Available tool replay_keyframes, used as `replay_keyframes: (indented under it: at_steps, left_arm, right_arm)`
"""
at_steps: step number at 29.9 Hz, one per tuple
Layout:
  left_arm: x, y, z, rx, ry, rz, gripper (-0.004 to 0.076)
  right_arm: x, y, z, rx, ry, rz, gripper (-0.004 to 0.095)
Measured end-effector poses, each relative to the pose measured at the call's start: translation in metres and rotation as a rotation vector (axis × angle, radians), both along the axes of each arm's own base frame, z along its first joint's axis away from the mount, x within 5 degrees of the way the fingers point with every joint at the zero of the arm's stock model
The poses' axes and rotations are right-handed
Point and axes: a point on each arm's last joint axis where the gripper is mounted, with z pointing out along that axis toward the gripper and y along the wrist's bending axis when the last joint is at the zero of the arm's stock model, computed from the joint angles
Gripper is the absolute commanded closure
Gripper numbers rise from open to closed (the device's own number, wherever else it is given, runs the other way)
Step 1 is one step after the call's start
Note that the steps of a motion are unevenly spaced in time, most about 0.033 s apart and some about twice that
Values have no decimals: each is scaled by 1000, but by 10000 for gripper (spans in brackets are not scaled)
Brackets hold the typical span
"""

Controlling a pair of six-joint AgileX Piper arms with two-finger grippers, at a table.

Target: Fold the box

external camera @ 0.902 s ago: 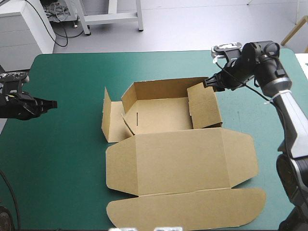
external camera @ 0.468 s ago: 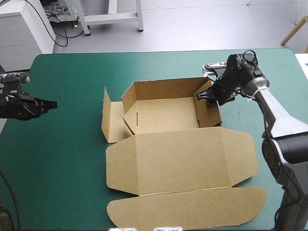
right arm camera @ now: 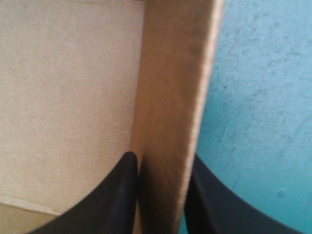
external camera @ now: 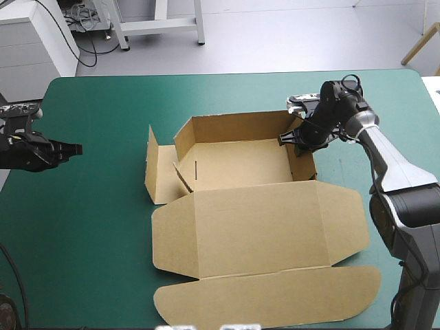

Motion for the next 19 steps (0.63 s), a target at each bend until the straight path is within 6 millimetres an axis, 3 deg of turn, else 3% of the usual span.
replay_keyframes:
  at_steps: [1, 5, 8, 13, 15, 16, 19]
  left_arm:
    - [0, 0, 0, 0, 0, 0, 724]
    - [0, 0, 0, -1, 4, -7, 673]
    - [-2, -1, -1, 15, 21, -49, 512]
    - [-3, -2, -2, 19, 32, -70, 125]
    - [-3, -2, -2, 19, 31, -72, 22]
    - [-3, -2, -2, 18, 31, -72, -10]
    - [-3, -2, -2, 16, 30, -72, 3]
  right_arm:
    - [0, 0, 0, 1, 1, 1, 918]
    - [1, 0, -3, -5, 8, 2, 927]
    - [2, 0, -4, -4, 3, 1, 927]
    - [2, 0, -4, -4, -2, 7, 927]
    - [2, 0, -4, -5, -2, 7, 927]
    - [2, 0, -4, -4, -2, 7, 927]
    - [2, 0, -4, -4, -2, 8, 927]
